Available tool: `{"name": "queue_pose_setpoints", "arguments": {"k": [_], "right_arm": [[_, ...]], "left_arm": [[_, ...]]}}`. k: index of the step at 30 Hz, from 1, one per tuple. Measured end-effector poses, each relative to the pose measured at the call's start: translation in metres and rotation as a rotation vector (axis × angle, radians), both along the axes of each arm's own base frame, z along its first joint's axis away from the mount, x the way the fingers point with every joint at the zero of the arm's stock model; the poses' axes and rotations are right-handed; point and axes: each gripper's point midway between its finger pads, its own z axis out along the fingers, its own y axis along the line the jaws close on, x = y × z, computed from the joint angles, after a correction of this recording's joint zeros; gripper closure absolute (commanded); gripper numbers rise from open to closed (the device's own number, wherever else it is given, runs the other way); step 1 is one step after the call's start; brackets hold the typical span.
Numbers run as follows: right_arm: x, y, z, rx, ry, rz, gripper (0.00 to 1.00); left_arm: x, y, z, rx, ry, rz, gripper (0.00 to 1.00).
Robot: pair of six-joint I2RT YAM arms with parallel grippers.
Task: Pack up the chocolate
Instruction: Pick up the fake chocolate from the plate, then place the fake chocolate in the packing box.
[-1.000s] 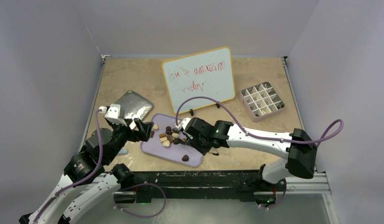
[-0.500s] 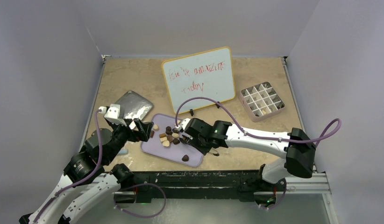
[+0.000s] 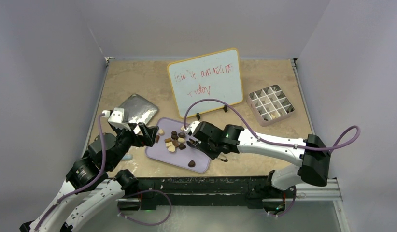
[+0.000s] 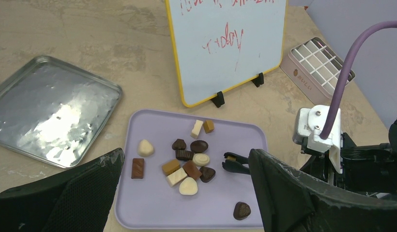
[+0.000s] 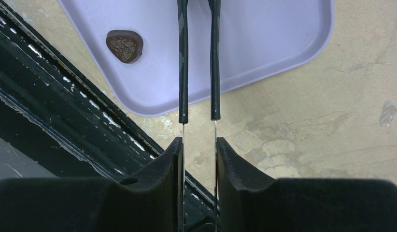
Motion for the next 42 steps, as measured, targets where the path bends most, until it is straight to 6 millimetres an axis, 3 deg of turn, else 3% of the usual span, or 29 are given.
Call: {"name": "queue_pose_setpoints", "arguments": {"k": [8, 15, 22, 27, 39, 42], "right_arm": [[0.007, -0.007, 0.001, -0.002, 0.007, -0.054, 0.87], [0.033, -0.023, 0.021, 0.032, -0.026, -0.199, 0.87], [0.075, -0.087, 0.069, 0.061, -0.151, -0.468, 0.85], [0.094, -0.132, 0.088, 0.031, -0.222, -0.629, 0.84], [0.129, -0.244, 0.083, -0.053, -0.24, -1.039, 0.81], [0.134, -0.255, 0.073, -0.066, -0.213, -1.082, 0.8]], "left_arm": [[0.0, 0.0, 0.0, 0.0, 0.0, 0.0, 0.01], [0.0, 0.0, 0.0, 0.0, -0.001, 0.0, 0.01], [-0.001, 0.0, 0.001, -0.003, -0.003, 0.0, 0.01], [-0.001, 0.001, 0.001, -0.004, -0.004, 0.0, 0.01], [-0.001, 0.001, 0.001, -0.005, -0.005, 0.0, 0.01], [-0.001, 0.001, 0.001, -0.004, -0.005, 0.0, 0.01]]}}
